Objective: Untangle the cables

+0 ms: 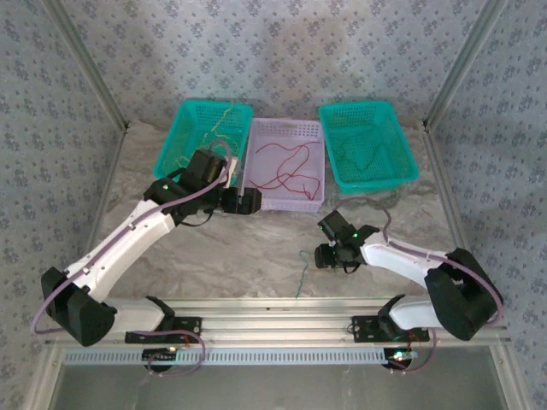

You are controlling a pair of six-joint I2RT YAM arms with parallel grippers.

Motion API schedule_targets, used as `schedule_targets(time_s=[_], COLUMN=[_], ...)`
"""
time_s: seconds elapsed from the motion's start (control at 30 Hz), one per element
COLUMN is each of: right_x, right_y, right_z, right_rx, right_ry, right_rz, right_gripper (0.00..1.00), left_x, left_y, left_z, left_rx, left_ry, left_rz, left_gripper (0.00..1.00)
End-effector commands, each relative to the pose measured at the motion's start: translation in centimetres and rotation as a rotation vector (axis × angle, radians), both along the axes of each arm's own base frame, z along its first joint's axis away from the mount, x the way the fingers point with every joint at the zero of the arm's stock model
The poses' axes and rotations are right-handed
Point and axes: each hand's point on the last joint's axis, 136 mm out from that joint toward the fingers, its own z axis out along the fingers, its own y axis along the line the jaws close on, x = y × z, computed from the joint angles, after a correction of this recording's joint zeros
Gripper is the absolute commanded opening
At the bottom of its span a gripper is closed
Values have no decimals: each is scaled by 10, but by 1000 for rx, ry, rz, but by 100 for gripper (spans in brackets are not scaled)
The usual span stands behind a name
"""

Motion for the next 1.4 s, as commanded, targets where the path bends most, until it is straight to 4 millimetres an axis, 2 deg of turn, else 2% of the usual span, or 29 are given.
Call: schedule_targets(time_s=[0.0,0.23,0.43,0.63,0.73,0.87,1.1,1.2,1.37], right_x=[1,-2,-7,-9,-5,-1,4,13,31], right_y=[1,3,6,15,18,22,18,13,3], right_z=[-3,-3,2,19,38,75,159,192,227], right_rx=[-1,8,25,57,63,73,120,131,196], right_ry=[1,14,9,-28,-71,-155,-309,-372,-418], right_rz=[1,21,58,100,109,119,147,146,106], right_gripper=[48,20,1,0,0,0,0,0,0], left_x=[0,0,-1,-1,2,4,3,4,4], left_y=[3,2,3,4,6,6,15,18,20], left_z=[6,7,7,6,6,8,11,13,14], left_rx=[8,9,10,12,17,15,23,25,22], left_ry=[-25,-27,-27,-32,-45,-55,-95,-106,-116], left_rz=[-3,-6,-5,-4,8,11,37,51,60], left_gripper=[100,100,100,100,100,100,100,100,100])
